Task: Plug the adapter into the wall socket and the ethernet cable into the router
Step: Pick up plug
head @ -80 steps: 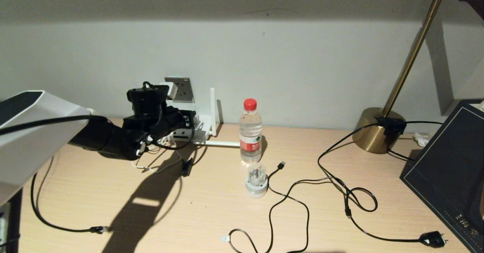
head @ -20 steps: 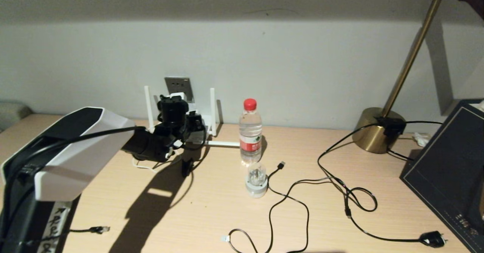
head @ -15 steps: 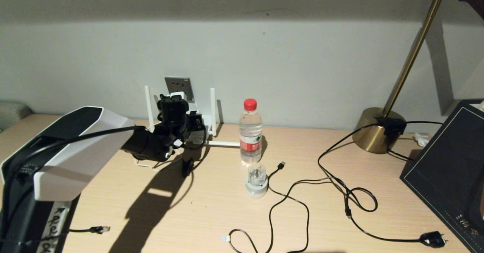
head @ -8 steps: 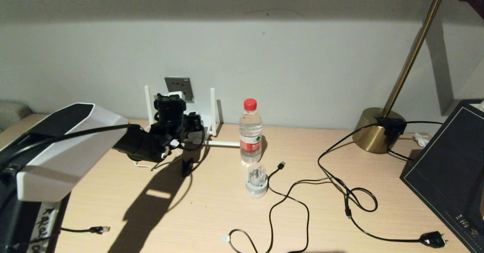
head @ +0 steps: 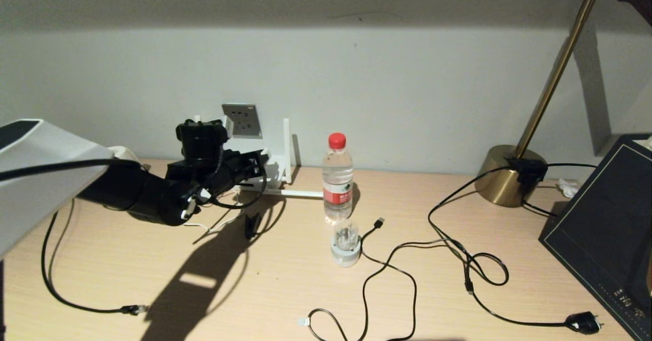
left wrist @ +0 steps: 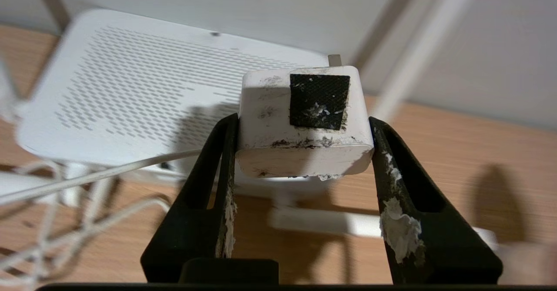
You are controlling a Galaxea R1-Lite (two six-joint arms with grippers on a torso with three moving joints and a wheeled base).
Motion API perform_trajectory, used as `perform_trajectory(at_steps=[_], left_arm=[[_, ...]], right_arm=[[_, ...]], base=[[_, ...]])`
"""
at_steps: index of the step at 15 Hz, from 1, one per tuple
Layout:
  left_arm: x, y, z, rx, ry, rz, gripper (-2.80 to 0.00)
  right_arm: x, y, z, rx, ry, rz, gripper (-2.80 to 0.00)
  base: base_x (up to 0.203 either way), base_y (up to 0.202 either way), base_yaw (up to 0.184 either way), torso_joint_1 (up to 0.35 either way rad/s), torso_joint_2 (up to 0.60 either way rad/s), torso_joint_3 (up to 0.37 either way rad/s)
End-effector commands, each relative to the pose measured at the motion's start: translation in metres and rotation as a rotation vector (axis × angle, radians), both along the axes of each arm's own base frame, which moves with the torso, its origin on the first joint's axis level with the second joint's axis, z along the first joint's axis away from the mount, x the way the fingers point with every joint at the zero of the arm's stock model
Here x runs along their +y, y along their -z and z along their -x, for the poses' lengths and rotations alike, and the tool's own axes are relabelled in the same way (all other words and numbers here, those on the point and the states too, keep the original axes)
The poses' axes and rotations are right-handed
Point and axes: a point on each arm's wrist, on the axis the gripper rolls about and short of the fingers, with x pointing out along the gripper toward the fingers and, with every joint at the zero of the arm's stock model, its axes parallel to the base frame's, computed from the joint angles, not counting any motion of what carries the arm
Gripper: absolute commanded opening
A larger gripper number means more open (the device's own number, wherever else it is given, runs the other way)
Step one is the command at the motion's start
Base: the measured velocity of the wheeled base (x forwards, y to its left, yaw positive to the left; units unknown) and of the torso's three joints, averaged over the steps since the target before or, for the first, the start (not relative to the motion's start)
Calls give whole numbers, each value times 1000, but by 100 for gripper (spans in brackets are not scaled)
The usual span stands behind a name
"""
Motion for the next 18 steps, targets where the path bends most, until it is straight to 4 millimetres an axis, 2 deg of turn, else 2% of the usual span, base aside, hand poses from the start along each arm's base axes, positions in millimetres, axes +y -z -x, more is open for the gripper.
perform_trajectory(at_steps=[1,5,7,11,14,18], left_arm=[[9,-29,18,-25,0,185,-280],[33,-48,24,15,-13,552,-280],[56,-50,19,19,-56,673,-280],[79,-58,16,-6,-119,921,-280],[80,-61,12,5,-128,1055,-280],[78,-49,-2,57,-98,1156,-280]], right_arm=[[0,3,-1,10,-1,0,-280],[0,3,-1,10,-1,0,-280],[0,3,-1,10,-1,0,-280],[0,3,-1,10,-1,0,-280],[0,3,-1,10,-1,0,-280],[0,3,-1,10,-1,0,-280]], base=[[0,0,0,0,0,0],[0,0,0,0,0,0],[0,0,0,0,0,0],[0,0,0,0,0,0],[0,0,0,0,0,0],[0,0,0,0,0,0]])
